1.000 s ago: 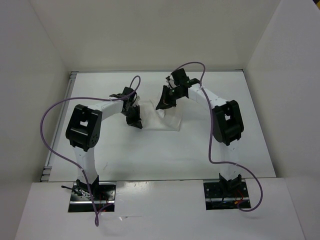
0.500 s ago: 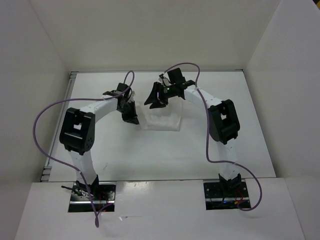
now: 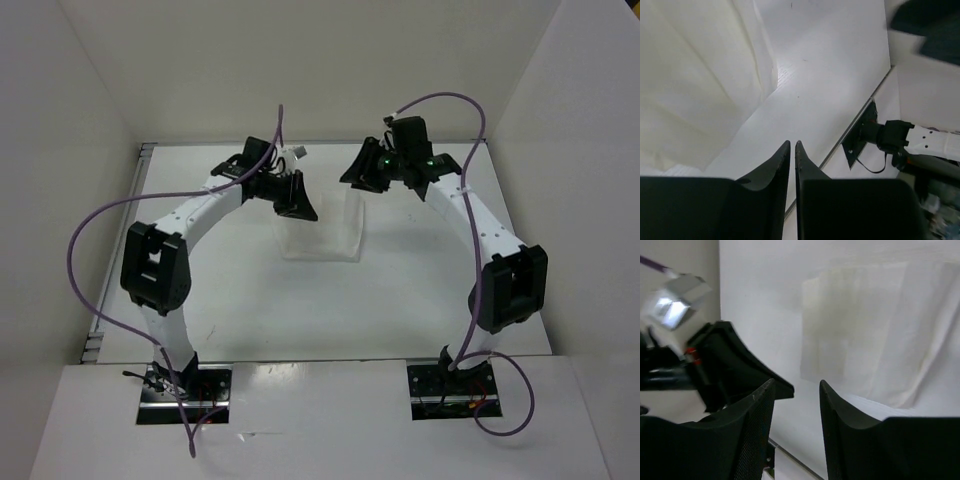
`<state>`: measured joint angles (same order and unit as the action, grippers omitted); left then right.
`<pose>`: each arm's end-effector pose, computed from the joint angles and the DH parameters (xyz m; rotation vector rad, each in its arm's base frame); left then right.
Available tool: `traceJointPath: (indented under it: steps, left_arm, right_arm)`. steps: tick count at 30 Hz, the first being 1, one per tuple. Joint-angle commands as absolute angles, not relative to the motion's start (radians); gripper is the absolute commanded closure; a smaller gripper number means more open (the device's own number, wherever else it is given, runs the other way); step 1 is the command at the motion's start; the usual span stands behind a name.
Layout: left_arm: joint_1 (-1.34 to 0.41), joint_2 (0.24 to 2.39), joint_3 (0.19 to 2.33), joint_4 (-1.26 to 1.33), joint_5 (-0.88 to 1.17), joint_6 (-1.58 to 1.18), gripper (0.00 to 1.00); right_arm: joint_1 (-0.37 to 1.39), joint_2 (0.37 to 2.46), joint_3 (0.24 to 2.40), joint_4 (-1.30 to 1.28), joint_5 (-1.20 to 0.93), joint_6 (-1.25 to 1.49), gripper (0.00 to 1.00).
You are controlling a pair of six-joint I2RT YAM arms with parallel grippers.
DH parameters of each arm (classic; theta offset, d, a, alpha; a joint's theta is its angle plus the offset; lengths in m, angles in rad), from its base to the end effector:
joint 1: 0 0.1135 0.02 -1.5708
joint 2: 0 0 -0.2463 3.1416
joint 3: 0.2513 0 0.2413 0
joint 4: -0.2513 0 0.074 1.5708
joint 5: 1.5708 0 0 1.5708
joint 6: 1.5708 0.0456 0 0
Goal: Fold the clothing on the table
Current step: Fold the skirt
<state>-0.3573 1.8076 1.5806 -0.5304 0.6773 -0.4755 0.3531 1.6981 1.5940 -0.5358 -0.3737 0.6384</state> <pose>0.3634 -0.1662 0.2835 0.2216 2.4159 -1.1905 0.3540 0.1482 0.3237 0.1118 2.3282 0.9403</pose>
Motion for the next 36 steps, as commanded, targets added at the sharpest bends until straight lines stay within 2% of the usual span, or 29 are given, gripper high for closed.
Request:
traceJointPath:
  steps: [1,5,10,20,23,25,27,28,31,36]
  left_arm:
    - [-0.35,1.917,1.537,-0.469,0.815,-0.48,0.87]
    - [-0.302,1.985,1.442,-0.407,0.805,-0.499,0.88]
    - [-0.256,2.023,1.297,-0.396,0.661,-0.515,0.89]
    - [-0.256,2.118,1.236,-0.362,0.578,-0.557,0.89]
    - [-0.247,2.051,1.255,-0.391,0.569,-0.557,0.89]
    - [-0.247,1.938,1.255,-0.411,0.581,-0.548,0.83]
    - [-0.247,1.776,1.241,-0.422,0.594,-0.548,0.77]
    - [-0.247,1.719,1.241,-0.431,0.56,-0.548,0.69]
    - [-0.247,1.53,1.168,-0.422,0.506,-0.575,0.61]
    - [-0.247,1.359,1.004,-0.347,0.483,-0.675,0.61]
  right_arm:
    - [0.309,1.611,1.507,-0.538,-0.273,0.637,0.54]
    - [0.295,1.546,1.445,-0.551,-0.273,0.615,0.54]
    - [0.275,1.482,1.382,-0.551,-0.273,0.615,0.54]
    - [0.275,1.441,1.371,-0.56,-0.284,0.606,0.54]
    - [0.275,1.396,1.362,-0.571,-0.284,0.597,0.54]
    - [0.275,1.355,1.338,-0.571,-0.247,0.597,0.53]
    - [0.275,1.274,1.304,-0.58,-0.203,0.588,0.47]
    - [0.275,1.246,1.29,-0.58,-0.202,0.588,0.45]
    - [0.265,1.125,1.214,-0.552,-0.202,0.568,0.42]
    - [0.256,1.002,1.111,-0.529,-0.202,0.516,0.36]
